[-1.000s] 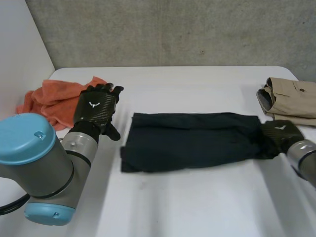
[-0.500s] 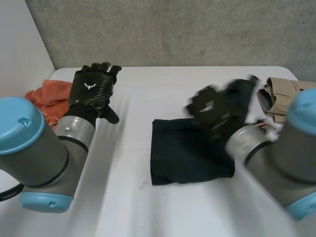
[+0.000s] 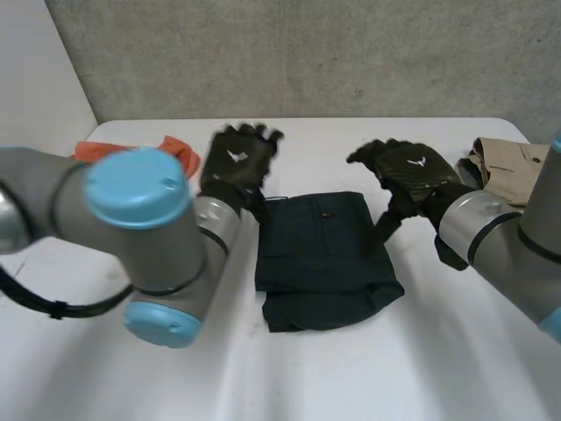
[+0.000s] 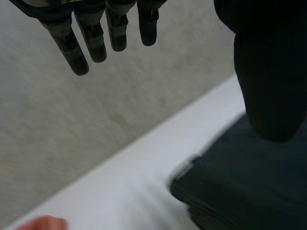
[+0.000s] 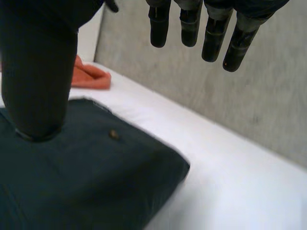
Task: Fold the laundry.
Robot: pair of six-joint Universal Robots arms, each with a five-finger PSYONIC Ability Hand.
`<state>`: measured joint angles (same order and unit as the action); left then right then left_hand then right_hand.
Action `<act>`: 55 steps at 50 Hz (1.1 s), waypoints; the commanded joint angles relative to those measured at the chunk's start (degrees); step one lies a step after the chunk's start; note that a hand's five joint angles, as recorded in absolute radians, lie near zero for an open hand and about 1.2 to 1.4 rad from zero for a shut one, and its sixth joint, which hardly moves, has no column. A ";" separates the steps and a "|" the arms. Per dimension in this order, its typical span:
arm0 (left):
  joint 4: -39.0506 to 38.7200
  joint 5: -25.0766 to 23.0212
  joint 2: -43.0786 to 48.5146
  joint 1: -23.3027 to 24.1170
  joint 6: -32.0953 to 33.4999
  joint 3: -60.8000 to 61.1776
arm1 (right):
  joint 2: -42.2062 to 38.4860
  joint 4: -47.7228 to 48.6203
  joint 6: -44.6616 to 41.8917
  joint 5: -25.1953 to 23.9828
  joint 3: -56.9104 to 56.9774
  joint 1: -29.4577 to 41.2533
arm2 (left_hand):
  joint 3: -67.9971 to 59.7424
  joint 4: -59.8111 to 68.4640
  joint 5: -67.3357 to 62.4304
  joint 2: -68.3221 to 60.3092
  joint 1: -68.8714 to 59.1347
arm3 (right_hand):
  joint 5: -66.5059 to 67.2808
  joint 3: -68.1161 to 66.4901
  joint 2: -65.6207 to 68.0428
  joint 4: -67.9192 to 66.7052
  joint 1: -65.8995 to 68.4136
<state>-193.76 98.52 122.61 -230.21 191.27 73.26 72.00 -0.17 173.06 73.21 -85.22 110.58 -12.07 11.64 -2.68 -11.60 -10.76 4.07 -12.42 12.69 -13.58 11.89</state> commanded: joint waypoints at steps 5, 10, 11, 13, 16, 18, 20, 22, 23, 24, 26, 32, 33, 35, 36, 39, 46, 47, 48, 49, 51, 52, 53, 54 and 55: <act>11.56 -0.35 13.88 1.78 0.07 -10.15 | -17.41 -9.49 -2.11 0.44 13.05 -0.19 | 0.00 0.42 0.61 -0.47 -1.31 | -4.07 2.42 -2.69 3.58 -1.89; 15.96 -0.44 15.47 1.69 0.25 -10.60 | -22.86 -13.44 -6.05 0.79 16.48 -0.19 | 0.00 0.42 0.61 -0.47 -1.31 | -4.07 2.42 -2.69 3.58 -1.89; 16.66 -0.52 15.47 1.61 0.34 -10.34 | -23.30 -13.80 -7.37 1.05 16.58 -0.19 | 0.17 0.26 0.78 -0.30 -1.14 | -4.07 2.42 -2.69 3.58 -1.89; 17.02 -0.70 15.38 1.52 0.42 -10.25 | -23.66 -13.89 -11.14 2.45 16.23 -0.19 | 0.00 0.42 0.61 -0.47 -1.31 | -4.07 2.42 -2.69 3.58 -1.89; 18.16 -1.92 14.68 1.26 0.60 -10.16 | -23.22 -13.89 -14.76 4.30 15.79 -0.19 | 0.00 0.42 0.61 -0.47 -1.31 | -4.07 2.42 -2.69 3.58 -1.89; 18.86 -3.15 13.80 0.99 0.60 -10.42 | -22.61 -13.45 -16.78 6.32 15.44 -0.19 | 0.00 0.42 0.61 -0.47 -1.31 | -4.07 2.42 -2.69 3.58 -1.89; 19.04 -4.21 12.49 0.90 0.60 -10.68 | -21.91 -12.93 -17.05 6.86 15.17 -0.46 | 0.00 0.42 0.61 -0.47 -1.31 | -4.07 2.42 -2.69 3.58 -1.89; 18.86 -6.22 9.77 0.47 0.60 -10.69 | -19.98 -11.00 -17.05 6.95 13.77 -0.19 | 0.17 0.26 0.78 -0.30 -1.14 | -4.07 2.42 -2.69 3.58 -1.89; 18.86 -6.93 8.71 0.12 0.60 -10.77 | -19.01 -10.03 -17.05 6.95 12.89 -0.19 | 0.34 0.09 0.95 -0.13 -0.97 | -4.07 2.42 -2.69 3.58 -1.89; 18.86 -7.72 7.57 -0.32 0.51 -10.77 | -17.96 -8.80 -17.05 6.95 11.84 -0.19 | 0.34 0.09 0.95 -0.13 -0.97 | -4.07 2.42 -2.69 3.58 -1.89; 18.86 -9.91 3.89 -1.55 0.08 -10.77 | -13.83 -4.85 -17.05 7.21 8.33 0.16 | 0.51 -0.08 1.12 0.04 -0.80 | -4.07 2.42 -2.69 3.58 -1.89; 20.70 -16.16 -3.42 -3.58 -0.45 -9.19 | -1.44 4.91 -17.05 7.74 -3.62 2.26 | 0.84 -0.42 1.45 0.37 -0.47 | -4.07 2.42 -2.69 3.58 -1.89; 21.40 -17.21 -4.39 -3.67 -0.63 -8.67 | 1.19 7.35 -17.05 7.91 -7.12 3.14 | 0.84 -0.42 1.45 0.37 -0.47 | -4.07 2.42 -2.69 3.58 -1.89; 24.04 -20.64 -6.15 -4.10 -0.72 -7.35 | 2.96 9.48 -17.14 8.00 -10.48 4.20 | 0.84 -0.42 1.45 0.37 -0.47 | -4.07 2.42 -2.69 3.58 -1.89; 25.01 -21.78 -6.85 -4.45 -0.81 -7.08 | 3.41 11.23 -17.14 8.09 -13.36 5.24 | 0.84 -0.42 1.45 0.37 -0.47 | -4.07 2.42 -2.69 3.58 -1.89; 28.70 -26.18 -9.31 -6.39 -0.89 -5.94 | 3.41 13.00 -16.88 8.18 -17.07 6.75 | 0.84 -0.42 1.45 0.37 -0.47 | -4.07 2.42 -2.69 3.58 -1.89; 30.82 -30.49 -12.31 -7.45 -1.77 -5.24 | 0.69 18.36 -16.79 9.23 -23.59 9.21 | 0.67 -0.25 1.29 0.20 -0.63 | -4.07 2.42 -2.69 3.58 -1.89; 30.82 -30.49 -12.48 -7.45 -2.03 -5.32 | -0.18 19.24 -16.79 9.41 -23.76 9.30 | 0.67 -0.25 1.29 0.20 -0.63 | -4.07 2.42 -2.69 3.58 -1.89; 30.82 -30.58 -12.66 -7.45 -2.21 -5.32 | -1.58 21.07 -16.79 9.49 -24.11 9.39 | 0.67 -0.25 1.29 0.20 -0.63 | -4.07 2.42 -2.69 3.58 -1.89; 30.82 -30.58 -12.75 -7.45 -2.39 -5.24 | -2.29 21.87 -16.79 9.49 -24.20 9.39 | 0.67 -0.25 1.29 0.20 -0.63 | -4.07 2.42 -2.69 3.58 -1.89; 30.82 -30.58 -13.10 -7.36 -2.83 -5.32 | -3.44 23.28 -16.88 9.41 -24.20 9.39 | 0.67 -0.25 1.29 0.20 -0.63 | -4.07 2.42 -2.69 3.58 -1.89; 30.82 -30.58 -13.27 -7.36 -2.83 -5.32 | -4.40 24.51 -16.88 9.41 -23.94 9.39 | 0.67 -0.25 1.29 0.20 -0.63 | -4.07 2.42 -2.69 3.58 -1.89; 30.82 -30.67 -13.36 -7.44 -2.91 -5.32 | -4.93 25.04 -16.88 9.41 -23.77 9.39 | 0.67 -0.25 1.29 0.20 -0.63 | -4.07 2.42 -2.69 3.58 -1.89; 30.82 -30.58 -13.45 -7.45 -2.92 -5.24 | -5.63 25.57 -16.88 9.32 -23.59 9.39 | 0.67 -0.25 1.29 0.20 -0.63 | -4.07 2.42 -2.69 3.58 -1.89; 30.82 -30.58 -13.45 -7.36 -2.92 -5.15 | -6.34 26.09 -17.05 9.32 -23.41 9.39 | 0.67 -0.25 1.29 0.20 -0.63 | -4.07 2.42 -2.69 3.58 -1.89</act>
<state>-162.63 67.59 109.65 -237.76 188.94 68.08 70.33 21.40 156.26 82.61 -109.56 120.08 -12.07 11.64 -2.68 -11.60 -10.76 4.07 -12.20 10.30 -13.58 8.09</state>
